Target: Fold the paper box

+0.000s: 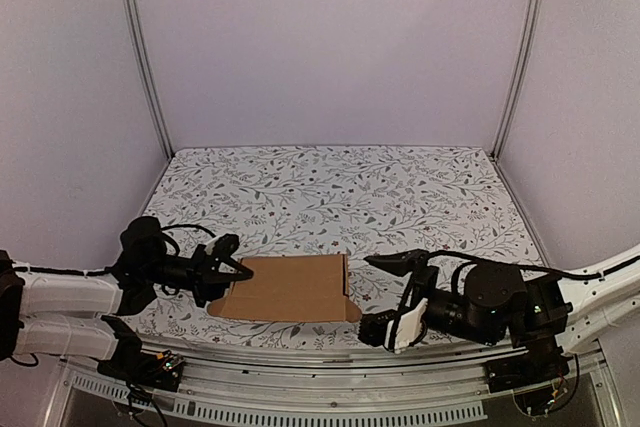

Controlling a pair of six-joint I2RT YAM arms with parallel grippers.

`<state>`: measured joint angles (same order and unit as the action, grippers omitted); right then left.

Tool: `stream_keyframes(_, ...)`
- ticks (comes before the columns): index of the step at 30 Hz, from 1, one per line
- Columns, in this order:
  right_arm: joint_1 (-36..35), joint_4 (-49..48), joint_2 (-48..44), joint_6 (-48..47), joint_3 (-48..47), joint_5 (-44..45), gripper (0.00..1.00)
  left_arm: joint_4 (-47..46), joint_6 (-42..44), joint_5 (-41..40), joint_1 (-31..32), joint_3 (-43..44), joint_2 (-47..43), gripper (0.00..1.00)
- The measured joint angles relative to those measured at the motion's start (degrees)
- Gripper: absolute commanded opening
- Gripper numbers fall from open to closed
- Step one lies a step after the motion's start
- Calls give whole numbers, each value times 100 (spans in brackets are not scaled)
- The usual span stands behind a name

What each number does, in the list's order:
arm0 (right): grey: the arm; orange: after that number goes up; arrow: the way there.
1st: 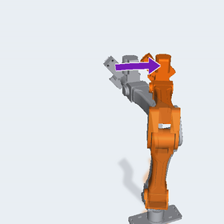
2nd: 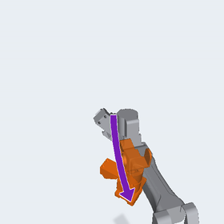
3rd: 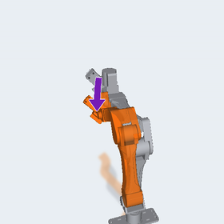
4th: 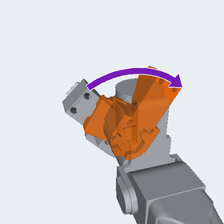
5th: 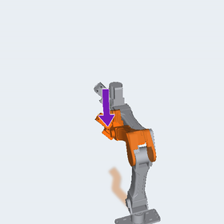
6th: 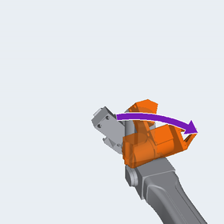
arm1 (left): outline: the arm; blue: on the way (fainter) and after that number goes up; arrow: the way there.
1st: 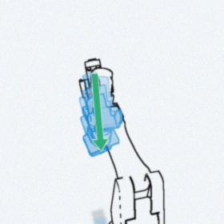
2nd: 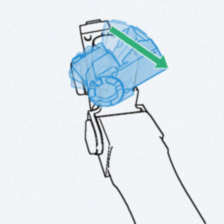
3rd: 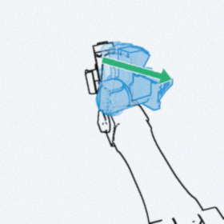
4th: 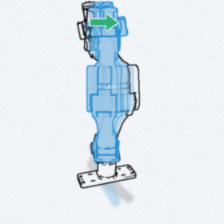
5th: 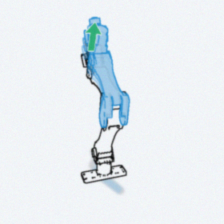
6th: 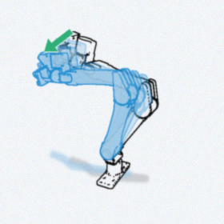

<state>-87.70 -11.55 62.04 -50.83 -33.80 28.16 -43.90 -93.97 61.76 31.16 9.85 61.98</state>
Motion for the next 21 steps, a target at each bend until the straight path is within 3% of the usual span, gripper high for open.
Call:
stream_keyframes(8,-4,-693,-72,-221,52,-221,99,284,138,166,35,109,-234,4)
stream_keyframes(21,-17,-907,367,-319,129,-229,99,660,229,273,50,109,-372,3)
